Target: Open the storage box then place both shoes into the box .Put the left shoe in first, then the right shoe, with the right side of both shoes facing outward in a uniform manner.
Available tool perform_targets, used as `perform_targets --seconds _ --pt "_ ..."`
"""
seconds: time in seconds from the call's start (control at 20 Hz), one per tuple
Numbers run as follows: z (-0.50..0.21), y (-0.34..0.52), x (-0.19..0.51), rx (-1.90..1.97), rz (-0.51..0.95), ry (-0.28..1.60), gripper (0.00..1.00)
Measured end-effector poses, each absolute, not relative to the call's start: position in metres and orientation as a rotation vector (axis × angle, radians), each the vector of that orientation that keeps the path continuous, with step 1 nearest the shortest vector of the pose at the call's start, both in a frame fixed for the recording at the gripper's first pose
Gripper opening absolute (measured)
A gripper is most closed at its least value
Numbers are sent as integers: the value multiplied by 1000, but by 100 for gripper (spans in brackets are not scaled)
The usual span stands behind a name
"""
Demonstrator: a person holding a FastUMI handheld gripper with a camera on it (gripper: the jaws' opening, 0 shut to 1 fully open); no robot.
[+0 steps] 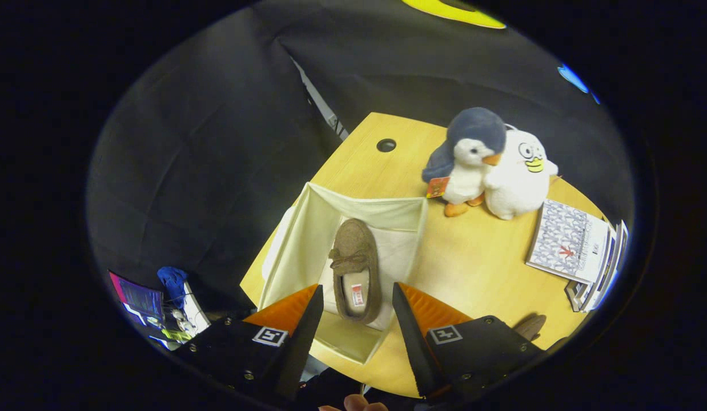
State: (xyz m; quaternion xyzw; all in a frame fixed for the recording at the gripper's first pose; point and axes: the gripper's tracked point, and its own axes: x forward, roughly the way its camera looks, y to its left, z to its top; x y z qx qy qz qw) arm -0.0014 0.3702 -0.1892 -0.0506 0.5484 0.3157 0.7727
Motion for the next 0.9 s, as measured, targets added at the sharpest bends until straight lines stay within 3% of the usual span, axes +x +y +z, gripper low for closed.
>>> perform_targets --seconds 0.4,0.9 --pt "-170 245 5 54 493 1167 75" --pt "-232 95 -19 119 245 1241 75"
